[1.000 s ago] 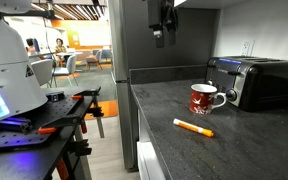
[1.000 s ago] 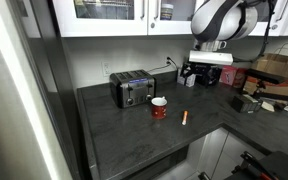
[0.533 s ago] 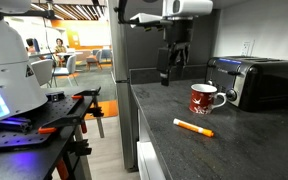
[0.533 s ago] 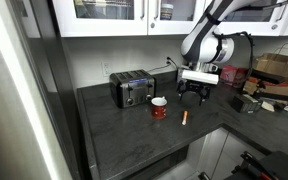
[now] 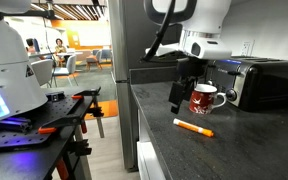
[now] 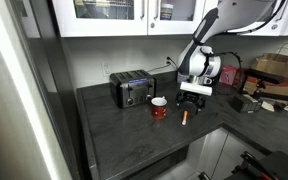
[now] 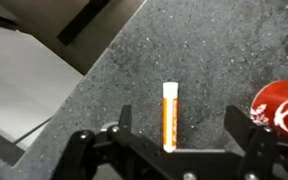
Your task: Put the marker in the mug
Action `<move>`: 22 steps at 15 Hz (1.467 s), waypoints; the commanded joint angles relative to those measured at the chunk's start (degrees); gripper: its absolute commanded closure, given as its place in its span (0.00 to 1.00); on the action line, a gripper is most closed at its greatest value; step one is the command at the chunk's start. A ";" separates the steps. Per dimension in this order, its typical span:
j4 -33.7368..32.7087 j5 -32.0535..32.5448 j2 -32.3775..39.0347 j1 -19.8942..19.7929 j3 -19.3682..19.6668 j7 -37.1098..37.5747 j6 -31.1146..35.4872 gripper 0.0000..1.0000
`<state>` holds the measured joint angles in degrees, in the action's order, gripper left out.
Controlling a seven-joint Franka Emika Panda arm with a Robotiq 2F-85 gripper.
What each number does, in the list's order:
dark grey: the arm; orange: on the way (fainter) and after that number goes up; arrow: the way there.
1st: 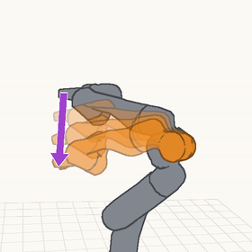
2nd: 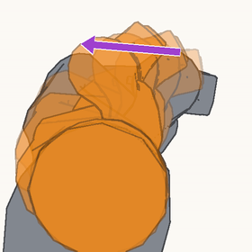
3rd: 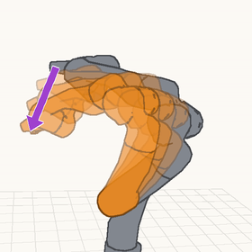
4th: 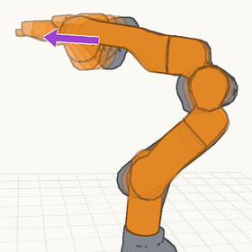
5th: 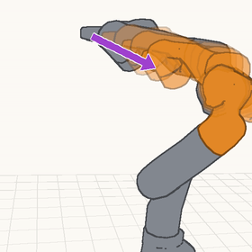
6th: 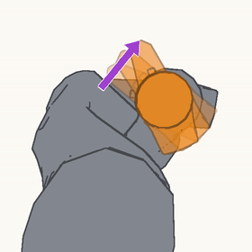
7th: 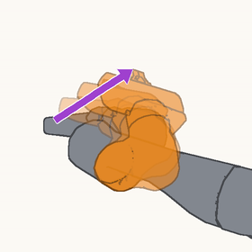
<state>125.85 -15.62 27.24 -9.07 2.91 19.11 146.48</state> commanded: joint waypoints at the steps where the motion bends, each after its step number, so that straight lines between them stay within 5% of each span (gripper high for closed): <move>1: -4.25 -3.73 4.29 -0.16 -0.82 -3.12 0.01 0.00; 8: -7.42 -9.64 9.66 -1.71 -1.71 -3.51 -2.51 0.01; 20: -9.84 -8.93 10.23 -2.84 -0.85 -5.94 -6.33 0.96; 22: -10.48 -9.27 9.22 -3.14 -1.15 -6.83 -8.26 0.95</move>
<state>116.38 -23.73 38.05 -10.92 2.63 14.76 142.67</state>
